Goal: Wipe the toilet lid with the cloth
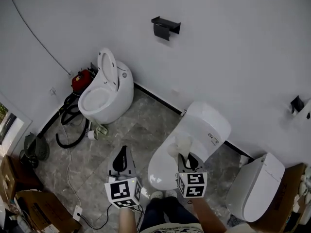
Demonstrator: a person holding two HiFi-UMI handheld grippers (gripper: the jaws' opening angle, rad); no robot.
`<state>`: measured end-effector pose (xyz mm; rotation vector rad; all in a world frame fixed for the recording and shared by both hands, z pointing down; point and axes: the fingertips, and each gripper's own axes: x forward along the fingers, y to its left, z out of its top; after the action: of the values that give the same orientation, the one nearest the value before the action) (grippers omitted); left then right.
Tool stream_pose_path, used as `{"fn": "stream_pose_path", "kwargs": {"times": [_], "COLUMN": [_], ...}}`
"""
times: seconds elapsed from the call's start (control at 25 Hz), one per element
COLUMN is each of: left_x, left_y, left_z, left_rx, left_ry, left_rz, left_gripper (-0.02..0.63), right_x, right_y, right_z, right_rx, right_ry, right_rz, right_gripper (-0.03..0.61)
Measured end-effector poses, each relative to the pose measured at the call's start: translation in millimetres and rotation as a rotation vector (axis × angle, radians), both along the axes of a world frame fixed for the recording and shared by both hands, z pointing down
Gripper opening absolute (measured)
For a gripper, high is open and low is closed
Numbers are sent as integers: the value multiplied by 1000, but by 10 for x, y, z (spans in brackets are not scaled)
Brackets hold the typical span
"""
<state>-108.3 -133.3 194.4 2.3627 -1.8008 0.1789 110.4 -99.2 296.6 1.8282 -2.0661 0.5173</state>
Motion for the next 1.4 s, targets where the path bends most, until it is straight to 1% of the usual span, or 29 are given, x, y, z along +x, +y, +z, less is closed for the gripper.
{"fn": "stream_pose_path", "kwargs": {"times": [0.12, 0.32, 0.44, 0.64, 0.76, 0.88, 1.08, 1.4], "left_x": [89, 165, 156, 166, 157, 161, 164, 103], "left_y": [-4, 75, 161, 283, 368, 405, 419, 409], "left_z": [-387, -946, -1205, -1494, -1555, -1569, -1576, -1588], "left_rx": [66, 166, 211, 250, 264, 269, 267, 272], "left_ry": [5, 14, 18, 15, 14, 14, 15, 17], "left_rz": [8, 2, -8, -26, -39, -46, -46, -54], "left_gripper": [11, 11, 11, 11, 11, 11, 11, 11], "right_x": [43, 93, 171, 383, 440, 413, 336, 294], "right_y": [-88, -88, -53, -39, 16, 46, 46, 24], "right_z": [-565, -1314, -1671, -2132, -2247, -2302, -2349, -2357], "right_rx": [108, 247, 325, 431, 464, 481, 488, 490], "right_ry": [12, 25, 10, -26, -43, -45, -46, -56], "right_rz": [-11, -40, -16, 38, 49, 43, 21, 12], "right_gripper": [92, 92, 92, 92, 92, 92, 92, 92]}}
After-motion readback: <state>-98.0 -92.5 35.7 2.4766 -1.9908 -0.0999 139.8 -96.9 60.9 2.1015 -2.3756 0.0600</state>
